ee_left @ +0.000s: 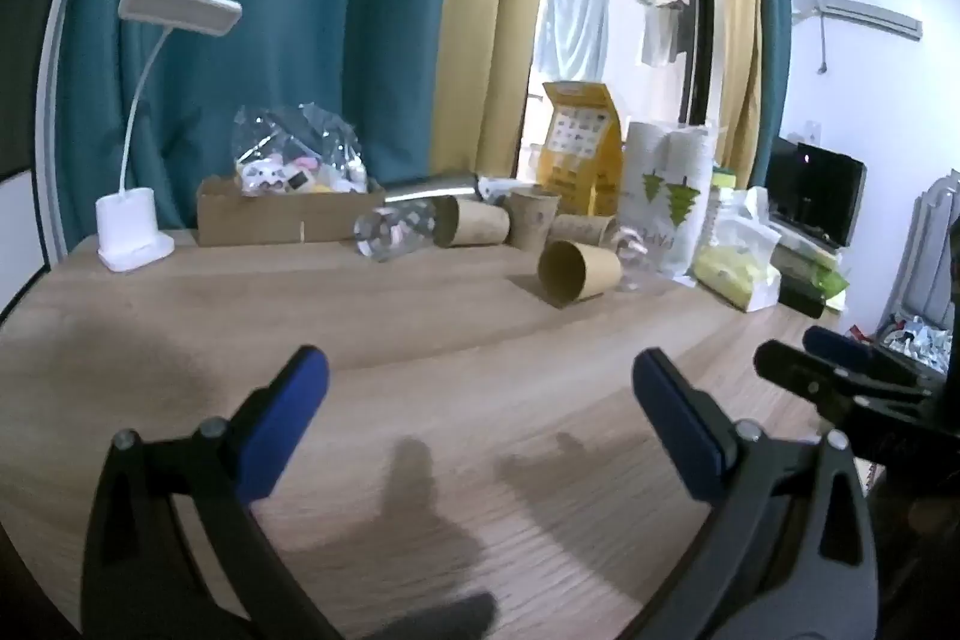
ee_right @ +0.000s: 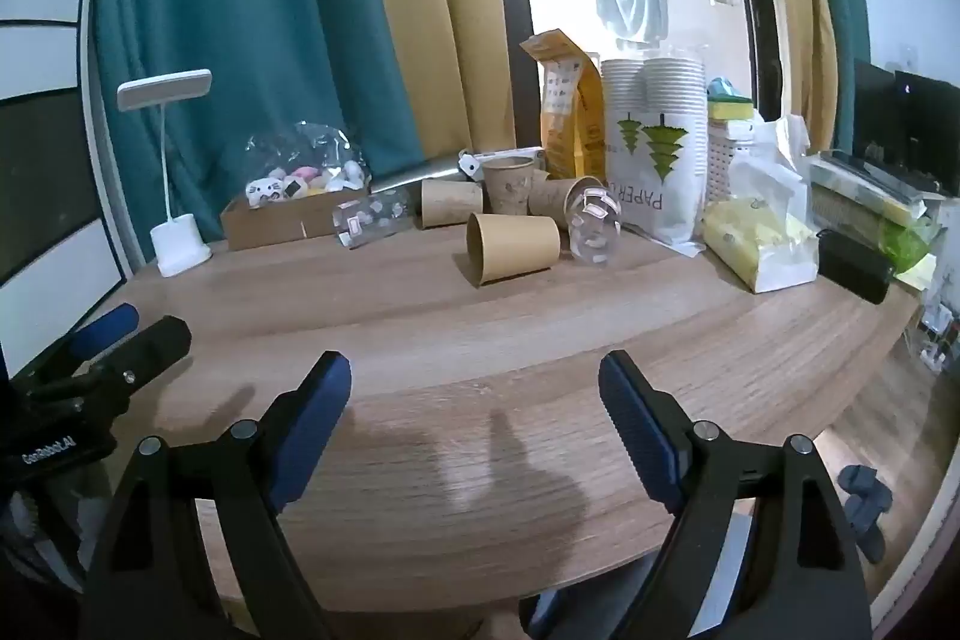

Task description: Flip cup upside down

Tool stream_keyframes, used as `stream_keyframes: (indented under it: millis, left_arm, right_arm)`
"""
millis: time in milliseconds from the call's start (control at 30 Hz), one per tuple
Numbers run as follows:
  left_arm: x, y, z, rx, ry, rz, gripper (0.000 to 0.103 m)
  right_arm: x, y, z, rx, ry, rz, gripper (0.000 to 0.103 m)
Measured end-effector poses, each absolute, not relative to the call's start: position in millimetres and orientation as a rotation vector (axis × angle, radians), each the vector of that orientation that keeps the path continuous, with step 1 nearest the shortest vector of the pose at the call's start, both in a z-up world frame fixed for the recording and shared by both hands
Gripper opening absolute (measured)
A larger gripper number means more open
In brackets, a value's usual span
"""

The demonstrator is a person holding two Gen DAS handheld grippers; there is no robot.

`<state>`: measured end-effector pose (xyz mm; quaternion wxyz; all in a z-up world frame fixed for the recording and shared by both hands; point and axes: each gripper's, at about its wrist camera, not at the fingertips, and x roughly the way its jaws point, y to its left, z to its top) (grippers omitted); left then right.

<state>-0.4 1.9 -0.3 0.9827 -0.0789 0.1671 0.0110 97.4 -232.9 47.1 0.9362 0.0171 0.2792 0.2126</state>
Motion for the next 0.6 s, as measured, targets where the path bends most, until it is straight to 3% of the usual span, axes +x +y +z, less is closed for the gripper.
stream_keyframes:
  millis: [600]
  left_arm:
    - [1.0, 7.5, -5.4, -0.179, 0.331, -0.003, 0.102]
  right_arm:
    - [96.8, -236.3, 42.3, 0.028, 0.572, 0.428, 0.087]
